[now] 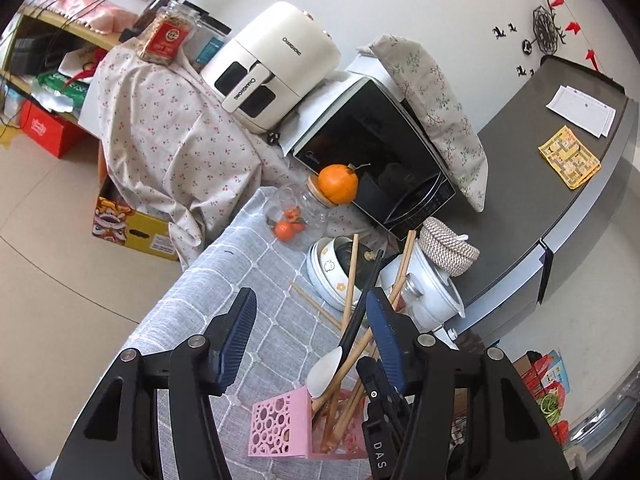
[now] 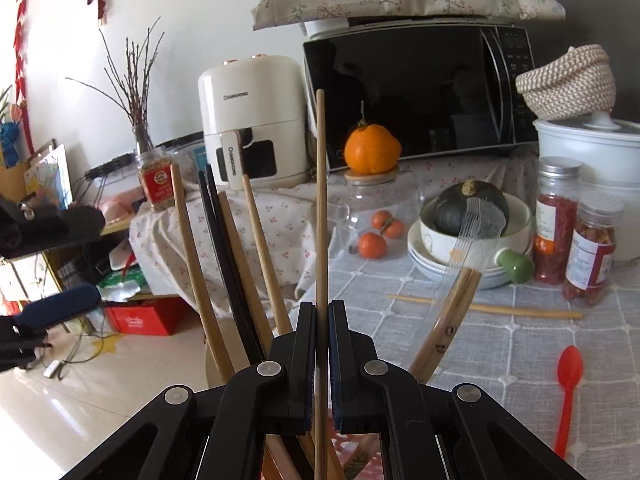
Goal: Organize utensils
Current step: 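Open both tools and push the chopsticks down into the basket with the right tool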
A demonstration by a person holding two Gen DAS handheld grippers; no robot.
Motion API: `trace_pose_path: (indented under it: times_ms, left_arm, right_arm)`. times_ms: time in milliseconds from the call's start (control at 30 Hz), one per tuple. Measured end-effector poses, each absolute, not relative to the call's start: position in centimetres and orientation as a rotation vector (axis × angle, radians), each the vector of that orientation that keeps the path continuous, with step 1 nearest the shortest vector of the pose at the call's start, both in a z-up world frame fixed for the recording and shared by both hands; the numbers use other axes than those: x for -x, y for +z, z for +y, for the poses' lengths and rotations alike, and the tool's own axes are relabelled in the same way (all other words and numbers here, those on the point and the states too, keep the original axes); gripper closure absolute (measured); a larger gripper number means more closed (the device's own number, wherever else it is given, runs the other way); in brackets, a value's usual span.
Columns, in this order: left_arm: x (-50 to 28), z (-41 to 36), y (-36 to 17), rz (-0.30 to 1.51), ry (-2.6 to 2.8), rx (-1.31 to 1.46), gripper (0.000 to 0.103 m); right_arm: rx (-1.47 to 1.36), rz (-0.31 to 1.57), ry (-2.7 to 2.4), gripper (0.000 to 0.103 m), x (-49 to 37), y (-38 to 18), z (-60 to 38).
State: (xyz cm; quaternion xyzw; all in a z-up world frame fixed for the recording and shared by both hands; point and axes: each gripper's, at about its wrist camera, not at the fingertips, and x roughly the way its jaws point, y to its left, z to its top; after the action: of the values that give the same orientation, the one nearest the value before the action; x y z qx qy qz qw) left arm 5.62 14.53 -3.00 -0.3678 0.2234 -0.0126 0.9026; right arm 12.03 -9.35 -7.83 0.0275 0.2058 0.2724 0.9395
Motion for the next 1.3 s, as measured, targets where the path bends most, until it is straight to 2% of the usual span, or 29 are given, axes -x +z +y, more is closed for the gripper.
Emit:
trace_pose_path:
  times_ms: [300,667,867,1300]
  left_arm:
    - [-5.8,14.4,-3.3,0.475,-0.063,0.786,0.043]
    - [-5.5,15.0,-3.4,0.468,-0.064,0.817,0.043]
    - [-5.6,14.6,-3.4,0.474,-0.081,0.813,0.043]
    - [-5.6,14.3,-4.0,0.507,-0.103,0.83,0.043]
  right_arm:
    - [-0.015,0.483,0.537,0.098,-10.9,-8.3,-10.3]
    - [0.009,0.476,0.605,0.099,-9.0,-7.2,-10.5]
    - [-0.006,0.548,0.612,0.099,-9.1,-7.0,-11.3]
    - [-0.045,0.445,0.574,0.099,-10.4,-8.0,-10.2]
